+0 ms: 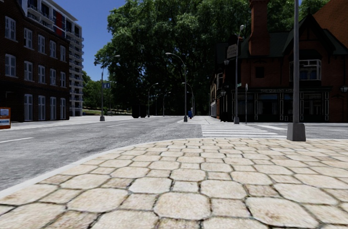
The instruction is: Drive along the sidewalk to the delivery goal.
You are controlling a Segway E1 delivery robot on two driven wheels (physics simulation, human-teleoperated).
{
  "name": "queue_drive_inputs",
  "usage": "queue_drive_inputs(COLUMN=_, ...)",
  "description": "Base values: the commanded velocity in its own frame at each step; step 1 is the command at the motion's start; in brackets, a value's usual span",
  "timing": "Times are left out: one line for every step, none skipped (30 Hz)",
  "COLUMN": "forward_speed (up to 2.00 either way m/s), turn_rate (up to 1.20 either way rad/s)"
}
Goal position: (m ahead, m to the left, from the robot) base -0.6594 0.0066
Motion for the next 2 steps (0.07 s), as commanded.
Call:
queue_drive_inputs(forward_speed=0.0, turn_rate=0.0)
queue_drive_inputs(forward_speed=0.0, turn_rate=0.0)
